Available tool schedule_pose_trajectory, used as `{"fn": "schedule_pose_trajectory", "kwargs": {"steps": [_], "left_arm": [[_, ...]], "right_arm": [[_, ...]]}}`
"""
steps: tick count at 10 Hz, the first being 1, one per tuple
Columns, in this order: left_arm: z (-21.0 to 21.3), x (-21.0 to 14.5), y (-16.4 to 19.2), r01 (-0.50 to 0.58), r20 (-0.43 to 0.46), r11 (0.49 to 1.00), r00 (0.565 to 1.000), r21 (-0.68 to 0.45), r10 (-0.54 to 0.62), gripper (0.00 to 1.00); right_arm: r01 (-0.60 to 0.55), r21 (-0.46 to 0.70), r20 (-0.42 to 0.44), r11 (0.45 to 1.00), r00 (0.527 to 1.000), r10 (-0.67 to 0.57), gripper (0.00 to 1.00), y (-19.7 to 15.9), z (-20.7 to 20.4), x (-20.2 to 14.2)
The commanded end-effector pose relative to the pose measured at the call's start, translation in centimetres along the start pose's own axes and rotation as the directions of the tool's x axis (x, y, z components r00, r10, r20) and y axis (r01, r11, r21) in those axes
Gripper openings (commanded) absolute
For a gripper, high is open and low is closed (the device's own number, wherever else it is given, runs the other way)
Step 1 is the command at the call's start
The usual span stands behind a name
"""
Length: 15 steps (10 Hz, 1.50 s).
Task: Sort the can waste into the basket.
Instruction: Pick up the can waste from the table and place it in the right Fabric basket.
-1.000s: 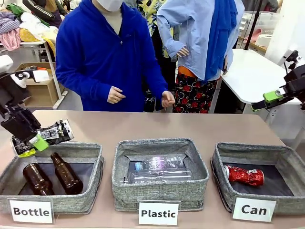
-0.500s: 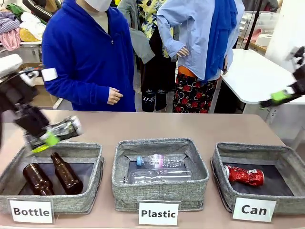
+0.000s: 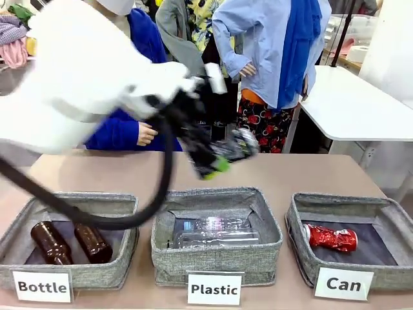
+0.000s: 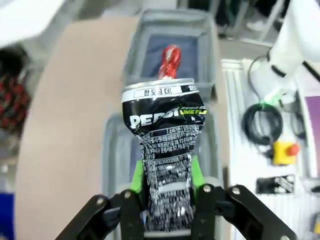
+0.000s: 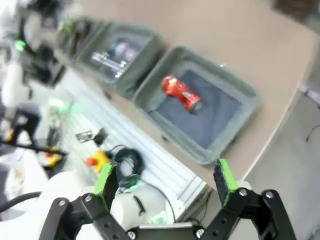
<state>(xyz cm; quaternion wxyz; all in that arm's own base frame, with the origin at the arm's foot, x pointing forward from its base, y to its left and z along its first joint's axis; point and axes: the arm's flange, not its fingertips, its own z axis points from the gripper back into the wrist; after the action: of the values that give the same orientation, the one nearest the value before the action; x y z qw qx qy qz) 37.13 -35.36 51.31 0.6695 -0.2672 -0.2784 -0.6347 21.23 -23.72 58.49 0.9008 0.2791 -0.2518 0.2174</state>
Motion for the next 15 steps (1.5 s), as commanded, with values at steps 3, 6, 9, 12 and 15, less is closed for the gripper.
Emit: {"fn": "schedule_pose_trajectory", "kwargs": {"steps": [3, 6, 9, 12, 15], "left_arm": [[-14.9, 11.7, -3.7, 0.174, -0.118, 0.963, 0.973, -0.206, -0.201, 0.40], [-24.1, 15.5, -8.0, 0.342, -0.198, 0.938, 0.917, -0.064, -0.347, 0.40], [-25.3, 16.5, -7.5, 0.380, -0.226, 0.925, 0.901, 0.005, -0.369, 0.40], [-25.0, 16.1, -5.8, 0.344, -0.241, 0.939, 0.911, 0.000, -0.334, 0.40], [-24.3, 15.9, -5.1, 0.351, -0.275, 0.935, 0.896, -0.041, -0.348, 0.99]], "right_arm": [[0.063, -0.057, 0.180, 0.996, 0.982, -0.052, 1.00, -2.9, 0.0, -3.1], [0.093, -0.061, 0.149, 0.994, 0.985, -0.083, 1.00, -3.0, 1.3, -3.8], [0.093, -0.061, 0.149, 0.994, 0.985, -0.083, 1.00, -3.0, 1.3, -3.8], [0.093, -0.061, 0.149, 0.994, 0.985, -0.083, 1.00, -3.0, 1.3, -3.8], [0.093, -0.061, 0.149, 0.994, 0.985, -0.083, 1.00, -3.0, 1.3, -3.8]]}}
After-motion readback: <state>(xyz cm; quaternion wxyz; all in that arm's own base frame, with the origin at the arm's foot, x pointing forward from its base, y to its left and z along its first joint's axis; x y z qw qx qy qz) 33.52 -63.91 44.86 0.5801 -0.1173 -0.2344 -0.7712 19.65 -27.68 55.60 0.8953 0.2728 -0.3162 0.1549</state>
